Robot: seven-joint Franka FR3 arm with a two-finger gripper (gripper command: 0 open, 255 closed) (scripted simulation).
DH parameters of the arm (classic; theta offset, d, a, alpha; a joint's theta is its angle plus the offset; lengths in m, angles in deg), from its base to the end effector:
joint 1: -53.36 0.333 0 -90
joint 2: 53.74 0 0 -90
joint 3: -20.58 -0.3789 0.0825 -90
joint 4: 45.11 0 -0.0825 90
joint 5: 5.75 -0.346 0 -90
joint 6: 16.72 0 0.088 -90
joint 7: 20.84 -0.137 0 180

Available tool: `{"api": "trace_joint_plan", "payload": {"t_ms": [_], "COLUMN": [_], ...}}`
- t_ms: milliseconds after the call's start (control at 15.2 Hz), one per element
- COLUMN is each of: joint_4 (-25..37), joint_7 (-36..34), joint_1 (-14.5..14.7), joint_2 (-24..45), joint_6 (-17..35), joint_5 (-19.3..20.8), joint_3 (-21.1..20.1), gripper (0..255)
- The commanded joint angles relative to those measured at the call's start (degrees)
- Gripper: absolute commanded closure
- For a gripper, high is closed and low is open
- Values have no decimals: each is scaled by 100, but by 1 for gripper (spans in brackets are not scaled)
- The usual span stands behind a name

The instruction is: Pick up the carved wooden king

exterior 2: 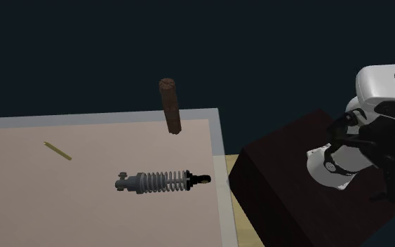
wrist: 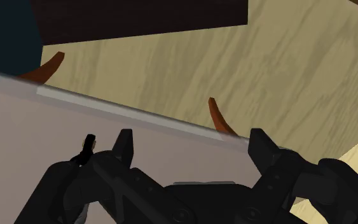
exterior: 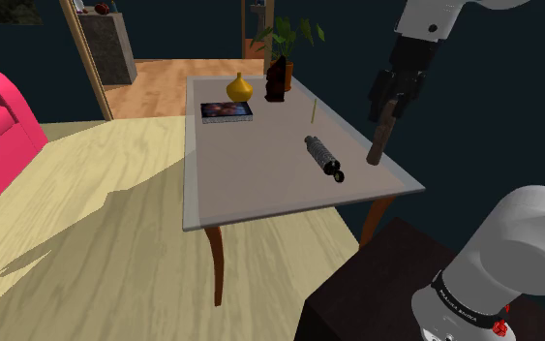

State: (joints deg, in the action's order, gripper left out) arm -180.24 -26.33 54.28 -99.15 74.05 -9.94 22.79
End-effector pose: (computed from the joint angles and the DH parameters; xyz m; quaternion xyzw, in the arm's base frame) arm 0.2243 -0.0001 0.6070 -0.9973 0.0536 -0.0068 0.0506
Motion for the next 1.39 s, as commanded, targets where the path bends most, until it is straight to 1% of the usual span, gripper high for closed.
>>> {"api": "trace_joint_plan", "payload": {"t_ms": [0, 396, 726, 1056, 1320], "joint_4": [0, 209, 553, 1052, 1563], "joint_7": [0, 706, 1282, 1867, 2361], "joint_1": [0, -239, -388, -492, -556], "joint_2": [0, 617, 1272, 2039, 2730], "joint_6": [0, 360, 660, 927, 1097], "joint_5": [0, 449, 706, 817, 774], "joint_3": [0, 650, 1177, 1693, 2095], "gripper": [0, 0, 0, 0, 0]}}
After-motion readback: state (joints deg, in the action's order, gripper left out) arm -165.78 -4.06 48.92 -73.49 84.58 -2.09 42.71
